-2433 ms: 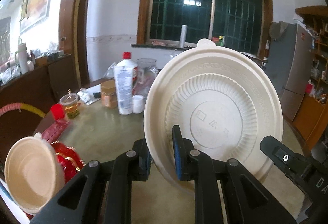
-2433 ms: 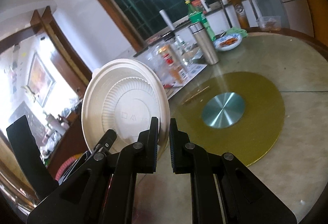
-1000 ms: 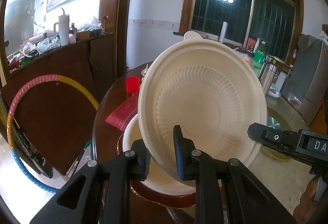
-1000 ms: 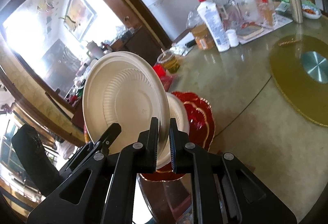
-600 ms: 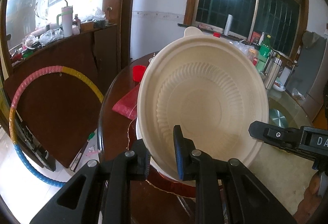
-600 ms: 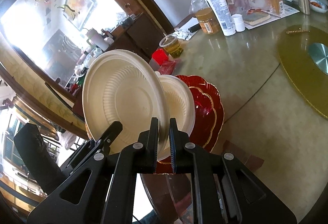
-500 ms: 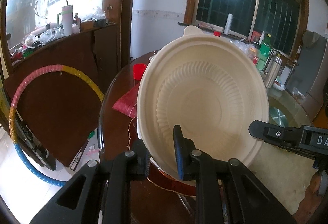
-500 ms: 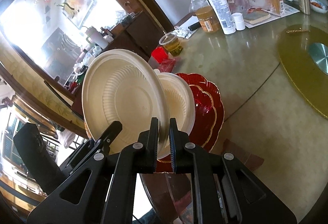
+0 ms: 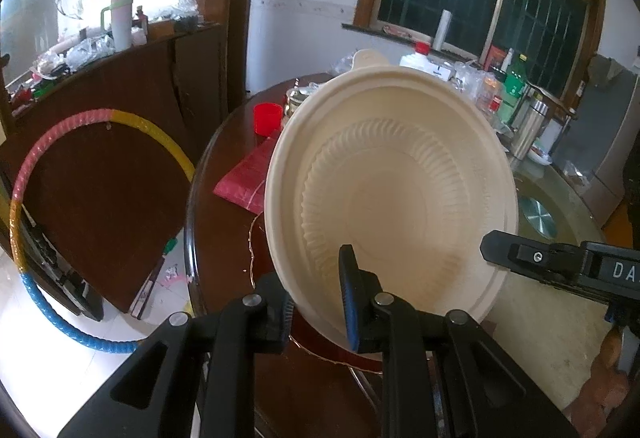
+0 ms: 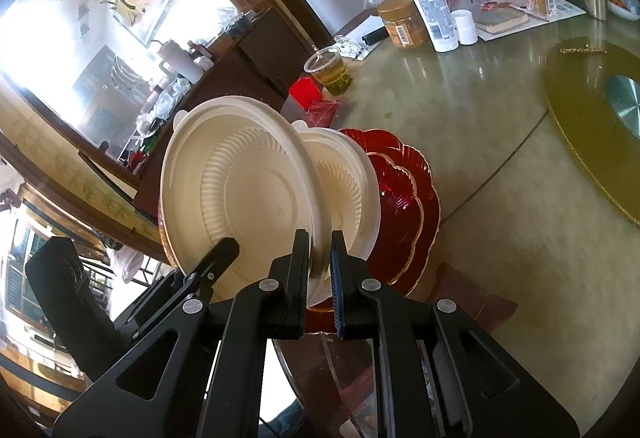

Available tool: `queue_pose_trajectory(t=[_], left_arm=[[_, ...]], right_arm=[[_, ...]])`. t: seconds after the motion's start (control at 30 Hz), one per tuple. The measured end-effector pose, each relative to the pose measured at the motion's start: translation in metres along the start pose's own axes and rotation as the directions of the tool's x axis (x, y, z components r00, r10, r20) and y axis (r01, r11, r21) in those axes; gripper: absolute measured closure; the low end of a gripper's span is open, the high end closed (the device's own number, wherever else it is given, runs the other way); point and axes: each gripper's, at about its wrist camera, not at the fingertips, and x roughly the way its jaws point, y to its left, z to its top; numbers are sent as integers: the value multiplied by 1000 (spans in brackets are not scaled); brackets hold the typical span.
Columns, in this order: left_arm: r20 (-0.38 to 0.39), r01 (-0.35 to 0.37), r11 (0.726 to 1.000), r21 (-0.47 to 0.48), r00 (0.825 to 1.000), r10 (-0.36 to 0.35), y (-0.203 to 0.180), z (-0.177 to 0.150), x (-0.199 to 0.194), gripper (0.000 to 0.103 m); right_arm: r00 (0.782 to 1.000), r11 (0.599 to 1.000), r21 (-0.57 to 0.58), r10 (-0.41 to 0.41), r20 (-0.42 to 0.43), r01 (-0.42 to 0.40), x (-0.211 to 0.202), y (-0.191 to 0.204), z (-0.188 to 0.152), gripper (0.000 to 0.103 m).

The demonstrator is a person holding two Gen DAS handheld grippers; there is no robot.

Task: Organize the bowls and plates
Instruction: 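Lower the beige bowl with both tools into the bowls on the stack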

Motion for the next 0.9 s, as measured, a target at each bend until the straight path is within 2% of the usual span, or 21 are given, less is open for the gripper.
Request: queue_pose_trajectory(t=[0.2,0.4,0.9], left_arm=[[-32,17,1000,-1,999,-17,1,3,3,82],[-70,34,999,-1,997,-34,1,8,6,81],[-102,33,999,-12,994,-34,4,15,17,81]], right_arm=[[1000,1000,-4,-3,-8,3,0,3,5,94],[999,999,41,21,-39,-20,4,-4,12,94],[999,998,58,6,-42,-4,6,-6,24,92]])
